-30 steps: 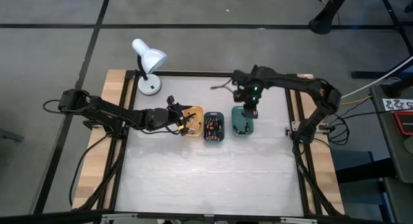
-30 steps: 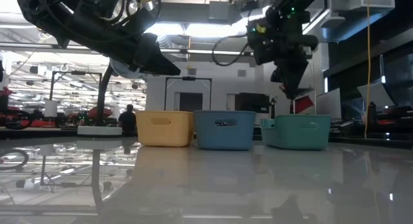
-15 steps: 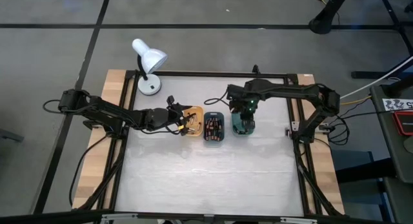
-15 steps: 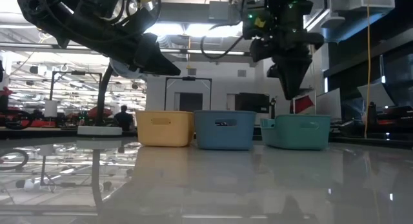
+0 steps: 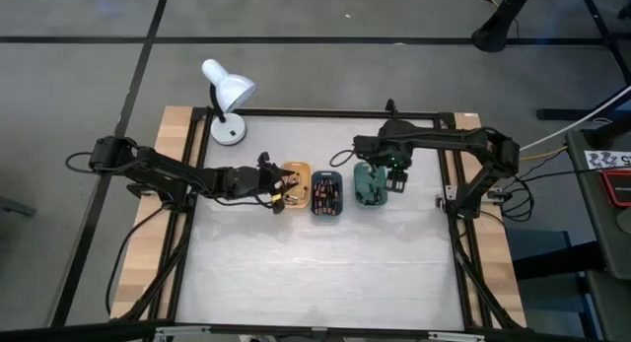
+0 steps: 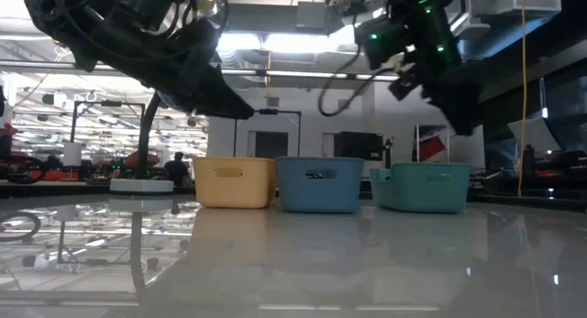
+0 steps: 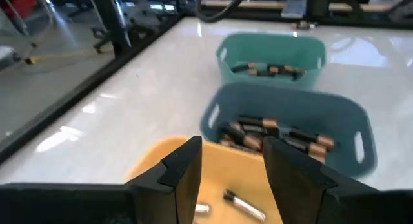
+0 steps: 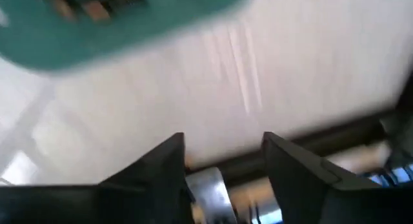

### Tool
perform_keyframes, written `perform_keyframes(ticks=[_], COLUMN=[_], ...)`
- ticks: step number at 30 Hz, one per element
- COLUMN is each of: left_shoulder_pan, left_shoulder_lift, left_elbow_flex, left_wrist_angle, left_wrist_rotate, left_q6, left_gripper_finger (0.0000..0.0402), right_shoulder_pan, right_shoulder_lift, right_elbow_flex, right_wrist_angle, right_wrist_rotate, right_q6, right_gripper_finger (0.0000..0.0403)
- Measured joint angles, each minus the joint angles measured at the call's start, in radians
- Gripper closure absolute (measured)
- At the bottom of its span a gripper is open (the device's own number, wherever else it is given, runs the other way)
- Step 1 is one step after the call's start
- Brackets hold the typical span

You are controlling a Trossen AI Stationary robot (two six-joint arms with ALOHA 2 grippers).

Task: Sort batteries
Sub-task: Put the black battery into the green bin

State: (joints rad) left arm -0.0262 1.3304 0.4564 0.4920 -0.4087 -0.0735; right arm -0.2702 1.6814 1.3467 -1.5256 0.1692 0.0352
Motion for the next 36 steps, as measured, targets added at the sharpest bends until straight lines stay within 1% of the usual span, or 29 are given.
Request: perform_keyframes(ticks=[2, 3, 7, 11, 14, 16, 18, 21, 25, 27, 30, 36], left_shoulder_pan=[-0.016, -0.027, -0.067, -0.099, -0.114, -0.114, -0.112, -0.112, -0.111, -0.110, -0.110, -0.109], left_shoulder_lift=[0.000, 0.000, 0.000, 0.000, 0.000, 0.000, 0.000, 0.000, 0.000, 0.000, 0.000, 0.000], left_elbow_flex=[0.000, 0.000, 0.000, 0.000, 0.000, 0.000, 0.000, 0.000, 0.000, 0.000, 0.000, 0.000], left_wrist_angle=[-0.020, -0.026, -0.040, -0.042, -0.039, -0.037, -0.035, -0.031, -0.031, -0.030, -0.026, -0.024], left_wrist_rotate=[0.005, 0.006, 0.010, 0.009, 0.009, 0.009, 0.006, 0.006, 0.006, 0.005, 0.005, 0.005], left_q6=[-0.018, -0.020, -0.024, -0.015, 0.003, 0.003, 0.003, 0.002, 0.002, 0.001, 0.000, -0.001], left_gripper_finger=[0.0245, 0.0245, 0.0245, 0.0245, 0.0245, 0.0245, 0.0245, 0.0245, 0.0245, 0.0245, 0.0245, 0.0245], right_shoulder_pan=[0.010, 0.011, 0.015, -0.006, -0.027, -0.025, -0.023, -0.024, -0.025, -0.025, -0.025, -0.028], right_shoulder_lift=[0.000, -0.002, -0.053, -0.158, -0.255, -0.301, -0.327, -0.330, -0.306, -0.291, -0.269, -0.230], right_elbow_flex=[0.000, 0.000, -0.038, -0.139, -0.239, -0.314, -0.389, -0.494, -0.601, -0.637, -0.672, -0.674], right_wrist_angle=[-0.051, -0.048, -0.040, -0.041, -0.006, 0.049, 0.083, 0.138, 0.179, 0.189, 0.226, 0.257], right_wrist_rotate=[0.048, 0.064, 0.038, 0.045, 0.043, 0.018, -0.031, -0.105, -0.119, -0.108, -0.120, -0.130], right_q6=[0.041, 0.049, 0.027, 0.069, 0.097, 0.116, 0.128, 0.149, 0.146, 0.145, 0.151, 0.155], right_gripper_finger=[0.0162, 0.0148, 0.0099, 0.0074, 0.0071, 0.0070, 0.0070, 0.0070, 0.0070, 0.0070, 0.0070, 0.0070])
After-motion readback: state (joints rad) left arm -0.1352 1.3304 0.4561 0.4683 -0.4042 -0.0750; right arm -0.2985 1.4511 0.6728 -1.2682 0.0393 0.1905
